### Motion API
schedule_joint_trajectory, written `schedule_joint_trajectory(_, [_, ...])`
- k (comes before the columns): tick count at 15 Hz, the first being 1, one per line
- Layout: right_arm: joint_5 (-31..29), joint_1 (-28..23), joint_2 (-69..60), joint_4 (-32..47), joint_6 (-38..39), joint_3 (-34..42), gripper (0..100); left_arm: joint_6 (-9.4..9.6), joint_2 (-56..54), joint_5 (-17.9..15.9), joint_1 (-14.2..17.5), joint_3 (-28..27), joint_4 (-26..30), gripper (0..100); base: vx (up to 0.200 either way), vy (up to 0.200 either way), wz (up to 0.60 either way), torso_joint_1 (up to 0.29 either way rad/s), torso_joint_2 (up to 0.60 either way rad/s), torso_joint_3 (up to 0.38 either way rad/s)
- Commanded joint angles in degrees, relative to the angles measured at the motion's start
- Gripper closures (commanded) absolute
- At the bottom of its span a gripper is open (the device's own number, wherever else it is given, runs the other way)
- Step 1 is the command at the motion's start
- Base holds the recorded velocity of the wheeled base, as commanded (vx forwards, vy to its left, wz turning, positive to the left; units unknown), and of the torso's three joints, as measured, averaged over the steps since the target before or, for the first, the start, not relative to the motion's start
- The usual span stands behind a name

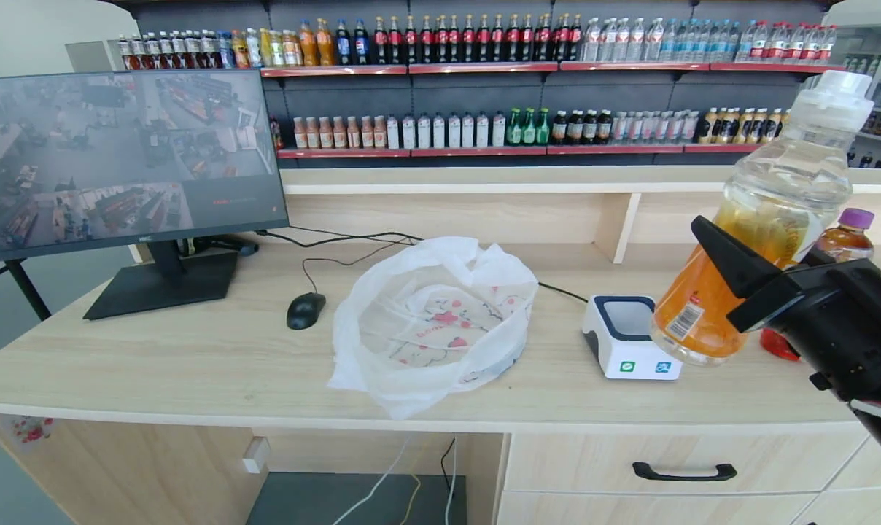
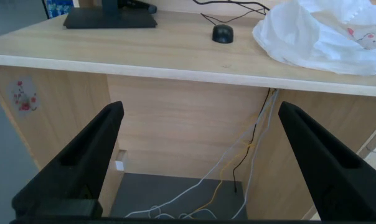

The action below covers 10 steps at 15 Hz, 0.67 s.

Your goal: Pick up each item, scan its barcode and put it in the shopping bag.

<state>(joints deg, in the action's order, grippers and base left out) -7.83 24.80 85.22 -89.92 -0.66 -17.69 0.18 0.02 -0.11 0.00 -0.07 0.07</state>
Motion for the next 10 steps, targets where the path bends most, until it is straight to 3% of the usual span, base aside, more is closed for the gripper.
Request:
schedule_joint_trajectory(1, [0.0, -0.6, 0.6, -0.1, 0.0, -0.4, 100, -0.01, 0.0, -0.1, 0.0, 0.0, 0.0, 0, 0.0, 0.2, 0.0, 0.007, 0.01, -0.002])
schedule_joint_trajectory(5, [0.1, -1.9, 1.6, -0.1, -0.1, -0.9, 100, -0.01, 0.0, -0.1, 0.0, 0.0, 0.0, 0, 0.0, 0.2, 0.0, 0.006, 0.0, 0.004])
schedule_joint_trajectory(10, [0.4, -2.2, 3.5, -0.1, -0.1, -3.1, 100, -0.01, 0.0, -0.1, 0.0, 0.0, 0.0, 0, 0.0, 0.0, 0.0, 0.0, 0.0, 0.0])
